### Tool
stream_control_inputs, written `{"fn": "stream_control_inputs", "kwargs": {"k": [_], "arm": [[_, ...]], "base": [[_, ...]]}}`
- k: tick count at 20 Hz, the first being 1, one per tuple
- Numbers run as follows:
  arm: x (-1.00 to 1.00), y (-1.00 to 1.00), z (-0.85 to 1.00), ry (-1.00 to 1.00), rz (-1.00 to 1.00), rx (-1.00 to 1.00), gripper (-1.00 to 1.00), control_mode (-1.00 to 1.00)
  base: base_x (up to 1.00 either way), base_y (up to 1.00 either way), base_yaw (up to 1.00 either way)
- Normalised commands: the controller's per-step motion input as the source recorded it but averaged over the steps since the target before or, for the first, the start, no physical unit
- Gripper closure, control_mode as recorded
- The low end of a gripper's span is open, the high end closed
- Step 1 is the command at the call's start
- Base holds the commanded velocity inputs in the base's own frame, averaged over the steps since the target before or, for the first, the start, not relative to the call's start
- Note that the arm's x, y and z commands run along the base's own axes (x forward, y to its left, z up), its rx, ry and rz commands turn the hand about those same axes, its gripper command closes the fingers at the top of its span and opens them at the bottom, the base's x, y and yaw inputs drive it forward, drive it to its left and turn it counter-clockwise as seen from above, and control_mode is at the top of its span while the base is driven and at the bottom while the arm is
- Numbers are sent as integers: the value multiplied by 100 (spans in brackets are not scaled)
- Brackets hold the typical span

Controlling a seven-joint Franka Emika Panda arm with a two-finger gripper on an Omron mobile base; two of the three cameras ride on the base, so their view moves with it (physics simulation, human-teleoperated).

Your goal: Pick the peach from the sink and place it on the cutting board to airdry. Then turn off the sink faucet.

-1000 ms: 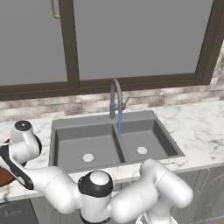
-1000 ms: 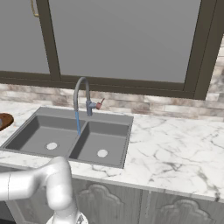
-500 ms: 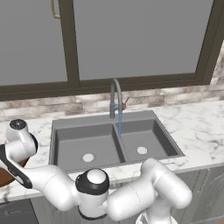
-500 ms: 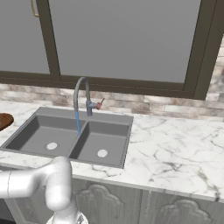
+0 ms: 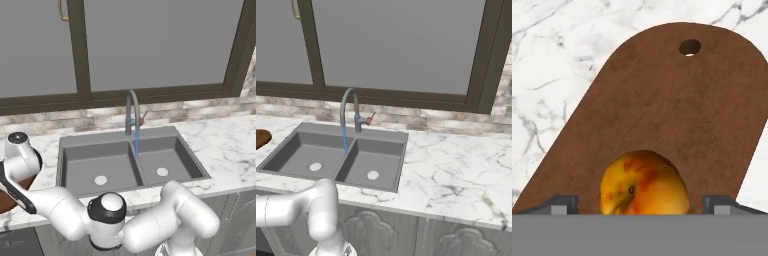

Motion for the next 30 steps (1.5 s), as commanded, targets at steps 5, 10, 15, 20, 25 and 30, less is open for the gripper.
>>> {"fn": "stream_control_inputs", "kwargs": {"k": [5,10,15,20,25,30], "arm": [[-40,-43,28,-5,0,1,-100,-100],[-49,-65,33,-9,0,3,-100,-100],[-54,-60,57,-9,0,7,-100,-100],[-62,-47,65,-9,0,4,-100,-100],[-81,-60,64,-13,0,3,-100,-100],[-88,-77,68,-11,0,5,-100,-100]], "base": [[0,0,0],[0,0,0],[0,0,0],[0,0,0],[0,0,0],[0,0,0]]}}
